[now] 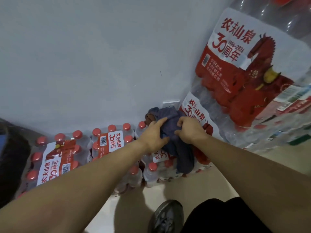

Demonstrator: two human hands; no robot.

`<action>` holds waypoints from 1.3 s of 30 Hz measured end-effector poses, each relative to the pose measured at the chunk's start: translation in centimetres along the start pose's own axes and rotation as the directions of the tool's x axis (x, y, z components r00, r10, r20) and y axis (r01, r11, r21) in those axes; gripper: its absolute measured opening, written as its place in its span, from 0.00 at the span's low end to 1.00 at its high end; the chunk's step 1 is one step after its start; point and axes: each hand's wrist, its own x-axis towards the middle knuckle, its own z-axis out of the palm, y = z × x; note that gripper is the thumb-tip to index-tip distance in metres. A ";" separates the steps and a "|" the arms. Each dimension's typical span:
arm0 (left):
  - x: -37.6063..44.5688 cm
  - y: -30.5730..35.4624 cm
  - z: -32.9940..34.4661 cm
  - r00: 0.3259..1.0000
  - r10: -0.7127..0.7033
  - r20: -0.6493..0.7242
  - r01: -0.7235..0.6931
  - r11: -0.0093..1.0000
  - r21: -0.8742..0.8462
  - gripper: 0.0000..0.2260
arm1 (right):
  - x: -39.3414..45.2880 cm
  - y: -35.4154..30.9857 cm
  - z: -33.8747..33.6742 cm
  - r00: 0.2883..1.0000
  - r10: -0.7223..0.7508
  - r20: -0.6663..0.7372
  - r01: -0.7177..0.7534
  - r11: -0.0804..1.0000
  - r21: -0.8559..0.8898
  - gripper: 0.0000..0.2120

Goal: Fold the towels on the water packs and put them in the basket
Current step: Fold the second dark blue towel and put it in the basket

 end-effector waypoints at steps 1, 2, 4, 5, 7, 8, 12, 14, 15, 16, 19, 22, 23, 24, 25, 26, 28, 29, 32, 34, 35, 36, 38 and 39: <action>0.1 -0.1 -0.5 0.999 0.007 0.050 -0.011 0.996 0.085 0.34 | 0.0 -0.3 -0.6 0.999 0.020 -0.032 -0.019 0.999 0.035 0.11; 0.2 0.0 -1.2 0.994 0.004 0.109 -0.023 0.984 0.178 0.34 | 0.0 -0.5 -1.3 0.997 0.041 -0.067 -0.036 0.997 0.070 0.10; 0.1 0.5 -2.8 0.985 0.014 0.173 -0.061 0.962 0.268 0.35 | -0.1 -0.9 -2.6 0.989 0.063 -0.133 -0.046 0.991 0.127 0.08; 0.0 1.0 -3.6 0.985 0.050 0.165 -0.089 0.966 0.242 0.34 | -0.2 -1.0 -3.1 0.985 0.063 -0.159 -0.037 0.986 0.160 0.06; -0.4 2.2 -5.2 0.987 0.127 0.097 -0.135 0.988 0.076 0.29 | -0.6 -1.5 -3.9 0.979 0.034 -0.199 0.021 0.962 0.271 0.06; -0.7 2.9 -5.8 0.990 0.131 0.052 -0.130 0.991 -0.018 0.25 | -0.8 -1.8 -4.2 0.976 0.015 -0.218 0.063 0.935 0.348 0.06; -2.0 4.5 -8.6 0.983 0.065 -0.172 -0.103 0.969 -0.224 0.15 | -2.1 -4.5 -5.0 0.965 -0.062 -0.257 0.216 0.744 0.633 0.04; -2.9 4.7 -10.4 0.971 0.044 -0.235 -0.111 0.952 -0.285 0.14 | -3.0 -6.1 -5.6 0.965 -0.134 -0.225 0.259 0.617 0.743 0.06; -3.5 4.7 -11.5 0.968 0.034 -0.248 -0.112 0.945 -0.308 0.13 | -3.5 -7.0 -5.9 0.961 -0.178 -0.212 0.276 0.554 0.785 0.08; -4.1 4.6 -12.7 0.967 0.029 -0.251 -0.113 0.938 -0.327 0.12 | -3.9 -7.9 -6.2 0.953 -0.217 -0.210 0.293 0.497 0.817 0.09; -6.6 4.3 -16.3 0.975 0.045 -0.219 -0.130 0.911 -0.390 0.09 | -5.0 -10.8 -6.8 0.926 -0.284 -0.249 0.348 0.385 0.855 0.10; -9.6 3.4 -19.5 0.985 0.024 -0.172 -0.109 0.853 -0.511 0.15 | -5.6 -14.1 -6.7 0.915 -0.325 -0.240 0.351 0.342 0.872 0.08; -10.5 2.8 -20.1 0.984 0.005 -0.177 -0.100 0.839 -0.534 0.17 | -5.7 -15.1 -6.5 0.910 -0.344 -0.230 0.351 0.347 0.870 0.09; -11.4 2.0 -20.6 0.979 -0.019 -0.203 -0.097 0.832 -0.546 0.17 | -5.7 -16.1 -6.2 0.905 -0.365 -0.220 0.358 0.371 0.857 0.09; -12.2 1.2 -20.8 0.969 -0.048 -0.243 -0.098 0.827 -0.553 0.16 | -5.8 -16.9 -5.8 0.897 -0.391 -0.205 0.368 0.404 0.838 0.10; -12.9 0.3 -20.8 0.956 -0.077 -0.281 -0.098 0.824 -0.559 0.14 | -5.8 -17.7 -5.4 0.887 -0.422 -0.187 0.376 0.426 0.823 0.10; -13.9 -1.4 -20.8 0.943 -0.116 -0.312 -0.082 0.829 -0.553 0.08 | -5.7 -19.2 -4.5 0.867 -0.479 -0.140 0.377 0.447 0.811 0.11; -14.4 -2.1 -20.8 0.943 -0.122 -0.309 -0.070 0.836 -0.544 0.07 | -5.7 -19.8 -4.0 0.861 -0.495 -0.116 0.372 0.458 0.807 0.12; -15.5 -3.7 -21.6 0.946 -0.098 -0.310 -0.067 0.875 -0.479 0.06 | -5.3 -21.2 -2.7 0.863 -0.483 -0.146 0.450 0.607 0.655 0.17; -16.3 -4.3 -22.7 0.956 -0.033 -0.291 -0.080 0.926 -0.368 0.06 | -5.2 -21.6 -2.5 0.868 -0.458 -0.190 0.487 0.714 0.503 0.24; -16.7 -4.6 -23.3 0.966 0.006 -0.260 -0.091 0.945 -0.315 0.06 | -5.1 -21.8 -2.6 0.865 -0.474 -0.163 0.488 0.725 0.486 0.29; -17.2 -4.7 -23.7 0.975 0.039 -0.218 -0.101 0.954 -0.283 0.06 | -5.0 -21.9 -2.7 0.853 -0.514 -0.097 0.488 0.715 0.500 0.34; -17.9 -4.8 -24.4 0.986 0.085 -0.140 -0.122 0.952 -0.280 0.07 | -5.2 -22.3 -2.8 0.794 -0.605 0.061 0.479 0.683 0.552 0.39; -18.1 -4.8 -24.8 0.988 0.098 -0.117 -0.128 0.949 -0.287 0.08 | -5.3 -22.5 -2.7 0.764 -0.635 0.115 0.472 0.671 0.572 0.37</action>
